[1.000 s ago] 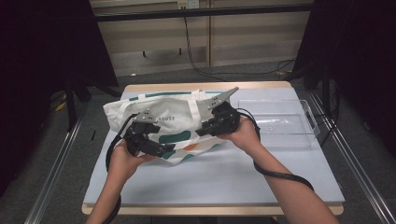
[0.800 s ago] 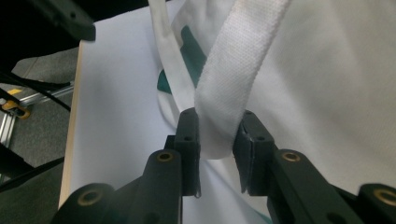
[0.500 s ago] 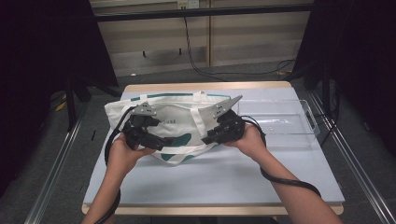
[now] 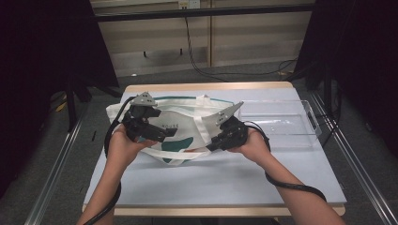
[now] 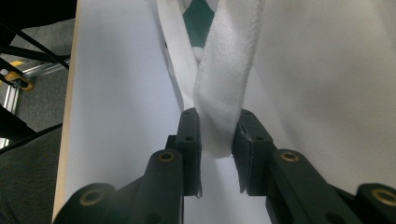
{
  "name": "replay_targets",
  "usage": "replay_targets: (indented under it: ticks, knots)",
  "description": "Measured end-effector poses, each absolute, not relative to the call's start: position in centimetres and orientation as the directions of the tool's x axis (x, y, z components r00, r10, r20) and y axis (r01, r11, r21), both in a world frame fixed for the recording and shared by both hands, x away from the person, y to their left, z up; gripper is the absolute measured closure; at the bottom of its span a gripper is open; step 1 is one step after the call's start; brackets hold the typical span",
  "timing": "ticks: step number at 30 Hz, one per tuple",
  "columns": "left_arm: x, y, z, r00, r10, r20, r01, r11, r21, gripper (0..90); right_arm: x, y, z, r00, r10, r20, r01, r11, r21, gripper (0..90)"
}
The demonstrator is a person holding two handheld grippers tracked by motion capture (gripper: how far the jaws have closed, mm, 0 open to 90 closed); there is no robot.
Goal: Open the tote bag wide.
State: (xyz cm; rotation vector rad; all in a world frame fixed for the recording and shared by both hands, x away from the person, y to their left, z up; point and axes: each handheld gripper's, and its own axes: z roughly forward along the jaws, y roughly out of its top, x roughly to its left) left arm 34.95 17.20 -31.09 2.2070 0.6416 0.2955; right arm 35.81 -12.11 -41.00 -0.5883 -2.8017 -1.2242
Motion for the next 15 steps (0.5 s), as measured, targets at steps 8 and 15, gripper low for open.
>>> replay_targets:
  ticks: [8,15]
  knots:
    - [35.3,17.0,-30.7,0.842,0.539,0.000,0.344,-0.538,0.770,11.4,35.6,-12.1,-41.7,-0.927,0.326,0.186,0.359,0.629,0.689,73.4]
    - [36.0,17.2,-31.5,0.841,0.541,-0.004,0.353,-0.543,0.762,15.3,35.4,-12.2,-42.1,-0.929,0.327,0.176,0.355,0.645,0.677,73.3]
